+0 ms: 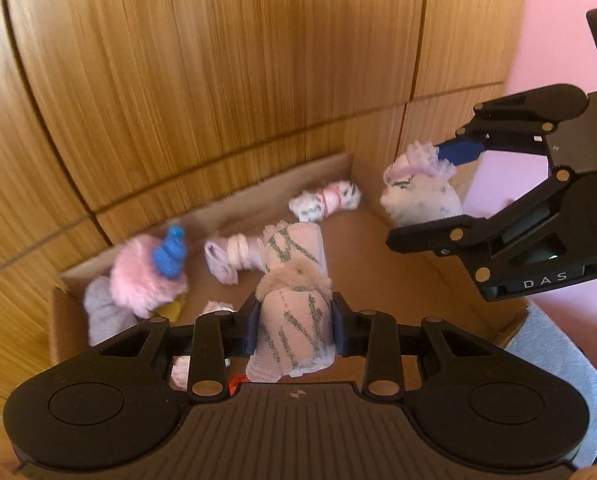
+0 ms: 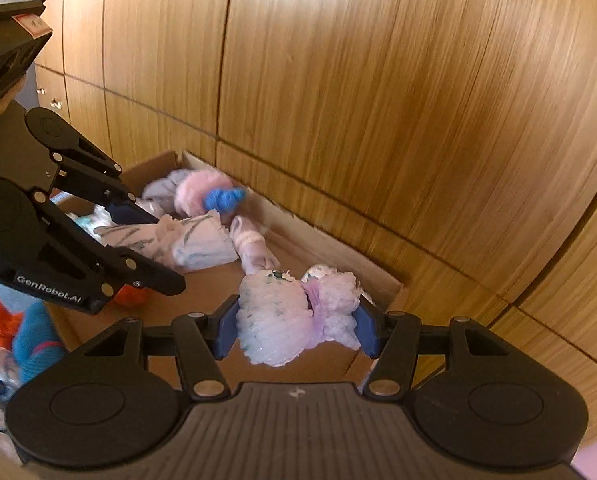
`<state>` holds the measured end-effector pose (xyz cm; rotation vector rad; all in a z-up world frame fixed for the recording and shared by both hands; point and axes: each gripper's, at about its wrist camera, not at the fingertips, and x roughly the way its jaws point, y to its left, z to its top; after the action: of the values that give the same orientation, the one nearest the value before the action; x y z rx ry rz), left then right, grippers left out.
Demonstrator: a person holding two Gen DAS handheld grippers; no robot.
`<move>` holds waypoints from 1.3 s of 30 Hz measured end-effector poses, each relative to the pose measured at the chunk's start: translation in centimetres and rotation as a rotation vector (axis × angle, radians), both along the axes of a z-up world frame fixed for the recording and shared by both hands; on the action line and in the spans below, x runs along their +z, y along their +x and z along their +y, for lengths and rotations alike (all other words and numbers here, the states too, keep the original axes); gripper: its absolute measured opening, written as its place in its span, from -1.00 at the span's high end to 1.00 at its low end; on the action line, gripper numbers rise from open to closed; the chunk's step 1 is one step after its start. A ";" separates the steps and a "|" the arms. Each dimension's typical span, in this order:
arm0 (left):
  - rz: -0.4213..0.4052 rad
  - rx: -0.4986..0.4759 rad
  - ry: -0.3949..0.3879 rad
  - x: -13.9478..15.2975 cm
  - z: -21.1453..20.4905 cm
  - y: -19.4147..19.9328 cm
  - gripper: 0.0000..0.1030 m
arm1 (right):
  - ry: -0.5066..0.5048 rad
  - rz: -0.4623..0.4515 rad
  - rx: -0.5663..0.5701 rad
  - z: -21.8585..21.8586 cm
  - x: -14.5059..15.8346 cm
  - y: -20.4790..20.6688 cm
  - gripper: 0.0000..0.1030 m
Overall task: Organize objects
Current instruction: 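Carry both bundles into the tray and lower them beside the others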
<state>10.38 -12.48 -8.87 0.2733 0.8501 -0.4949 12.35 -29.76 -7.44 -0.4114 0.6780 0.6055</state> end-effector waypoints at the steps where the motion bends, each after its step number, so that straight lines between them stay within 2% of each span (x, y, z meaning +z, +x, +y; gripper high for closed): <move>1: 0.016 0.001 -0.001 -0.5 0.0 0.3 0.19 | -0.002 0.008 0.000 0.0 -0.4 0.3 -0.06; 16: 0.108 0.065 0.000 -4.3 -0.6 5.8 0.19 | -0.080 0.078 0.034 1.4 -4.6 4.6 -0.06; 24: 0.099 0.093 -0.004 -4.4 -0.6 7.5 0.18 | -0.075 0.075 0.033 2.1 -5.0 5.7 -0.08; 36: 0.054 0.107 0.025 -4.5 -0.1 7.1 0.06 | -0.091 0.075 0.039 2.1 -4.6 5.2 -0.12; 39: 0.048 0.108 0.031 -4.4 0.1 7.0 -0.02 | -0.092 0.071 0.037 2.0 -4.5 4.9 -0.25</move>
<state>17.37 -12.42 -13.27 0.2438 0.9149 -0.3892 17.20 -27.80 -11.90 -0.4906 0.7691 0.6277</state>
